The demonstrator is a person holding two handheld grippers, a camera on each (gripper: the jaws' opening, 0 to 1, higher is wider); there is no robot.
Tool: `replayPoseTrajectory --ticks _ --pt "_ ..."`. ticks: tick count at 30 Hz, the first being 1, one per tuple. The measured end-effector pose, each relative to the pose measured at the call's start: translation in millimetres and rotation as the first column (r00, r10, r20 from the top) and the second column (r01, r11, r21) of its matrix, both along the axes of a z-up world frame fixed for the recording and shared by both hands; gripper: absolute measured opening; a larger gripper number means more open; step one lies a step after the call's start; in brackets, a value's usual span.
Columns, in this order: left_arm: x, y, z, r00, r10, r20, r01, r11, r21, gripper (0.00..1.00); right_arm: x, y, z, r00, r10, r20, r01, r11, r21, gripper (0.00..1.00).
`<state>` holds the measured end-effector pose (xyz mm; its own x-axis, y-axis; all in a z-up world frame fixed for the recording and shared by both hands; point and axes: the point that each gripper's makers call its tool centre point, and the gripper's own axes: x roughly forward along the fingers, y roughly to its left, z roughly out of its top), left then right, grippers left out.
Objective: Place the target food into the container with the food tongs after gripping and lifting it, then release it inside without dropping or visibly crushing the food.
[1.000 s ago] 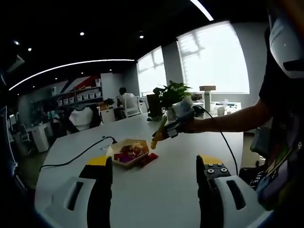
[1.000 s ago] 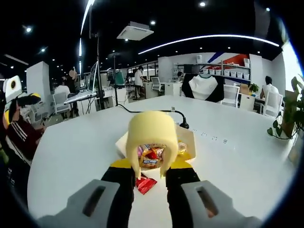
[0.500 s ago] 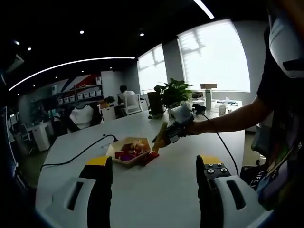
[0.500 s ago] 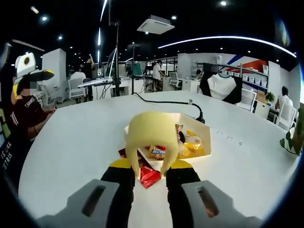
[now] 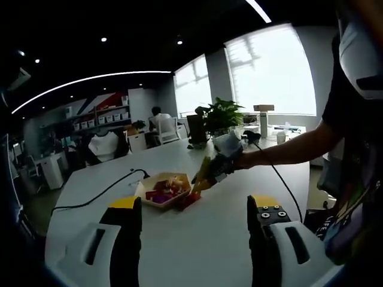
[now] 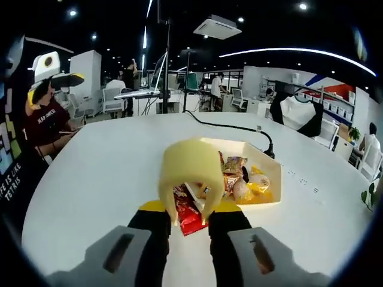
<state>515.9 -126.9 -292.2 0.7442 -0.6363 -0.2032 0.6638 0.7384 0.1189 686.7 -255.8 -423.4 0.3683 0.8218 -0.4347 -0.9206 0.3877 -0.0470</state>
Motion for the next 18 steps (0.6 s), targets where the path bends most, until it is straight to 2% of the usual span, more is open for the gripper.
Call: replayPoseTrajectory --ticks 5,9,14,17,18 --pt "-1.3 -1.5 -0.2 1.000 -0.002 -0.001 0.002 1.000 -0.001 0.76 -8.4 0.7 -1.5 1.000 -0.012 0.010 0.013 0.999 -0.038 0.18" --pt "-2.9 -1.4 1.4 1.000 -0.002 0.004 0.002 1.000 -0.002 0.76 -24.8 -1.1 -2.3 1.000 -0.017 0.005 0.017 0.999 -0.051 0.18" --pt "-4.7 0.0 2.0 1.000 0.000 0.007 0.000 1.000 -0.003 0.76 -35.8 -7.6 -2.3 0.997 -0.078 -0.020 0.077 0.996 -0.045 0.18" --pt "-6.1 -1.3 2.0 1.000 -0.006 0.009 0.006 1.000 -0.004 0.76 -41.3 -11.1 -0.2 0.986 -0.159 -0.050 0.158 0.987 -0.024 0.18" --pt "-6.4 -1.6 2.2 1.000 -0.006 0.010 0.006 1.000 -0.004 0.76 -45.6 -9.9 -1.7 0.986 -0.157 -0.047 0.155 0.987 -0.038 0.18"
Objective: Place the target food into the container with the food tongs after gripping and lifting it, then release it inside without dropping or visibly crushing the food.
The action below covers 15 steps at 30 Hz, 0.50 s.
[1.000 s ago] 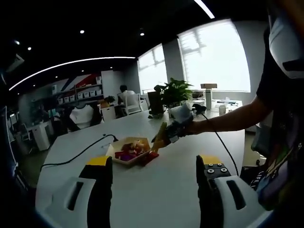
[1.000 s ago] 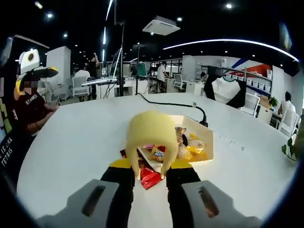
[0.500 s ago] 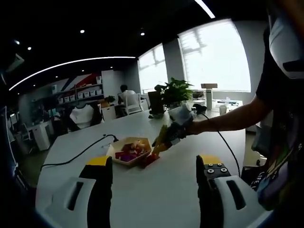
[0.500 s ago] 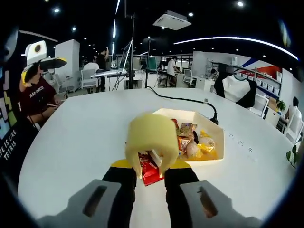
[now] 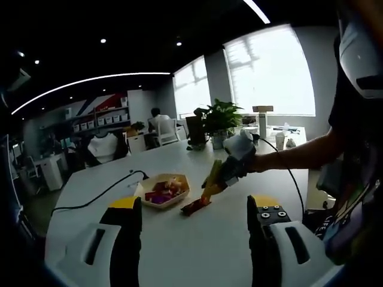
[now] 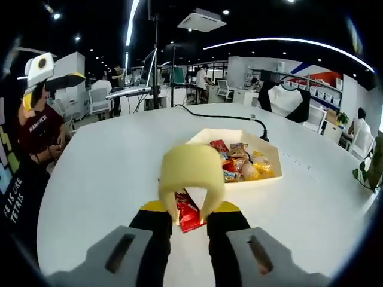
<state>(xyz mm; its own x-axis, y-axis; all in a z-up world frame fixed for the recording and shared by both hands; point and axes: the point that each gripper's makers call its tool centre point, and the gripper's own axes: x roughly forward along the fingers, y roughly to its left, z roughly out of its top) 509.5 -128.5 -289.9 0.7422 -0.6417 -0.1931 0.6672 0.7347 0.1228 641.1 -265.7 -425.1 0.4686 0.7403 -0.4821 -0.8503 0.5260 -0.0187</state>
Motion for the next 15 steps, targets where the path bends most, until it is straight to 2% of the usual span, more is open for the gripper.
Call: replayPoseTrajectory --ticks 2,8,10,12,15 --pt "-0.3 -0.9 0.6 1.000 -0.002 0.001 0.002 1.000 -0.006 0.76 -3.1 0.7 -0.2 1.000 -0.020 0.014 0.020 1.000 -0.015 0.18" --pt "-2.3 -3.0 0.3 1.000 -0.013 0.001 0.013 1.000 -0.006 0.76 -4.6 0.1 5.7 0.999 -0.043 0.024 0.043 0.999 0.000 0.19" --pt "-2.3 -2.0 0.1 1.000 -0.012 0.002 0.012 1.000 -0.004 0.76 -2.2 -0.6 17.1 0.997 -0.048 0.058 0.046 0.998 0.039 0.20" --pt "-1.9 0.2 0.3 1.000 -0.006 0.001 0.006 1.000 -0.011 0.76 -0.2 -1.8 24.6 0.997 -0.052 0.051 0.049 0.996 0.070 0.20" --pt "-0.8 1.0 -0.9 1.000 -0.002 -0.001 0.002 1.000 -0.011 0.76 3.4 0.3 25.6 0.997 -0.014 0.082 0.012 0.999 0.029 0.21"
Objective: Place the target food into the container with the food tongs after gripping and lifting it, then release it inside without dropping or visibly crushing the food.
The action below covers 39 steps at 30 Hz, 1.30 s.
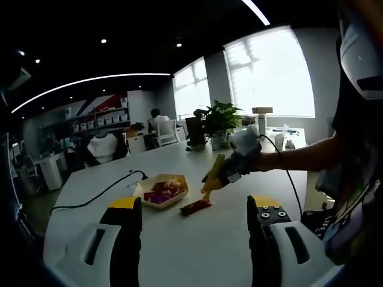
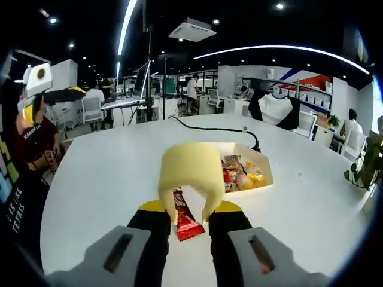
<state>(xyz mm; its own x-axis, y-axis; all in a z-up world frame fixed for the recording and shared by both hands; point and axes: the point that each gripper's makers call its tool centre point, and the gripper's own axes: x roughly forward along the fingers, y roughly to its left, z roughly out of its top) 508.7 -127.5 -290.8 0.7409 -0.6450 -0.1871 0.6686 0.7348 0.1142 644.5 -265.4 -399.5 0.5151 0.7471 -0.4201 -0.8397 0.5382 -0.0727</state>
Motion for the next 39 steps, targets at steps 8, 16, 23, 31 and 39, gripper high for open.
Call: replayPoseTrajectory --ticks 8,16,23,31,39 --pt "1.9 1.0 -0.6 1.000 0.006 -0.003 -0.006 1.000 -0.002 0.76 1.5 19.9 -13.6 0.994 0.095 -0.053 -0.098 0.994 -0.044 0.22" --pt "4.4 7.1 -2.0 1.000 0.021 -0.008 -0.021 1.000 0.003 0.76 10.4 27.9 -17.1 0.982 0.162 -0.092 -0.168 0.984 -0.056 0.22" --pt "6.5 9.6 -1.6 0.999 0.034 -0.009 -0.034 0.999 -0.003 0.76 7.8 32.6 -28.7 0.973 0.194 -0.128 -0.206 0.975 -0.087 0.22" --pt "6.2 10.5 -2.6 0.999 0.036 -0.011 -0.036 0.999 0.001 0.76 4.9 31.8 -31.8 0.974 0.145 -0.177 -0.160 0.984 -0.074 0.19" --pt "4.0 4.9 0.6 1.000 0.029 0.000 -0.029 1.000 -0.011 0.76 5.1 30.2 -32.8 0.988 0.026 -0.152 -0.041 0.995 -0.093 0.15"
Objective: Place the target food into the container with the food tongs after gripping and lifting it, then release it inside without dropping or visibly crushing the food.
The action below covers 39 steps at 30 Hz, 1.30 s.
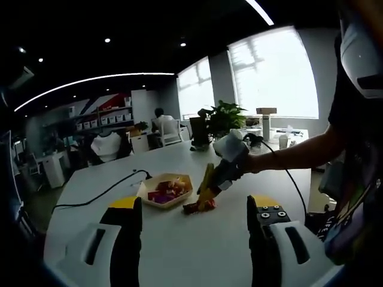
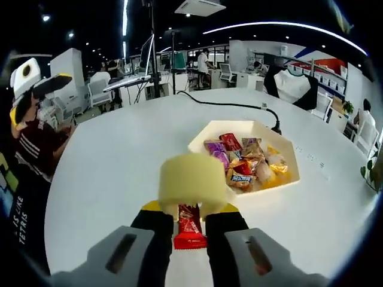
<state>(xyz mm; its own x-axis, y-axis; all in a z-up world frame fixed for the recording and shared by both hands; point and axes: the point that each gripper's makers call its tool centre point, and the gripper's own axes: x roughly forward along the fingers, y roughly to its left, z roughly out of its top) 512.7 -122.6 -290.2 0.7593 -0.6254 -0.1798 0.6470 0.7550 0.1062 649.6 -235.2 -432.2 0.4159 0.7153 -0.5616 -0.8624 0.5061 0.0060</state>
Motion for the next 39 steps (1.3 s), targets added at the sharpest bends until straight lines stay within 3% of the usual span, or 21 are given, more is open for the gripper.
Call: replayPoseTrajectory --ticks 5,13,14,15,17,21,31,39 --pt "-4.0 2.1 -2.6 1.000 0.000 -0.008 0.000 1.000 0.003 0.76 1.4 -3.9 1.2 0.998 -0.065 -0.011 0.065 0.996 0.056 0.15" --pt "-4.6 1.8 -2.1 1.000 -0.007 -0.003 0.007 1.000 0.010 0.76 3.0 -3.8 22.4 0.995 -0.080 0.051 0.077 0.995 0.056 0.15" --pt "-4.7 1.2 -1.2 1.000 -0.008 -0.001 0.008 1.000 0.007 0.76 8.5 -5.2 28.6 0.991 -0.094 0.097 0.089 0.994 0.056 0.15" --pt "-4.9 0.3 0.2 1.000 -0.008 0.002 0.008 1.000 0.003 0.76 6.1 -5.0 31.6 0.993 -0.080 0.084 0.075 0.996 0.054 0.16" --pt "-5.9 -0.8 2.0 1.000 -0.014 0.011 0.014 1.000 0.000 0.77 18.0 -8.1 44.8 0.980 -0.119 0.159 0.107 0.991 0.078 0.15" --pt "-10.1 -3.0 8.7 0.999 -0.038 0.036 0.039 0.999 -0.026 0.78 29.2 -11.5 56.2 0.981 -0.150 0.127 0.134 0.983 0.126 0.16" --pt "-9.4 -0.5 7.0 0.999 -0.036 0.033 0.037 0.999 -0.013 0.78 65.1 -6.8 95.3 0.967 -0.174 0.187 0.147 0.978 0.148 0.16" --pt "-7.0 3.8 5.0 0.999 -0.020 0.027 0.021 1.000 -0.008 0.78 96.3 -0.9 109.5 0.963 -0.157 0.220 0.130 0.983 0.130 0.16"
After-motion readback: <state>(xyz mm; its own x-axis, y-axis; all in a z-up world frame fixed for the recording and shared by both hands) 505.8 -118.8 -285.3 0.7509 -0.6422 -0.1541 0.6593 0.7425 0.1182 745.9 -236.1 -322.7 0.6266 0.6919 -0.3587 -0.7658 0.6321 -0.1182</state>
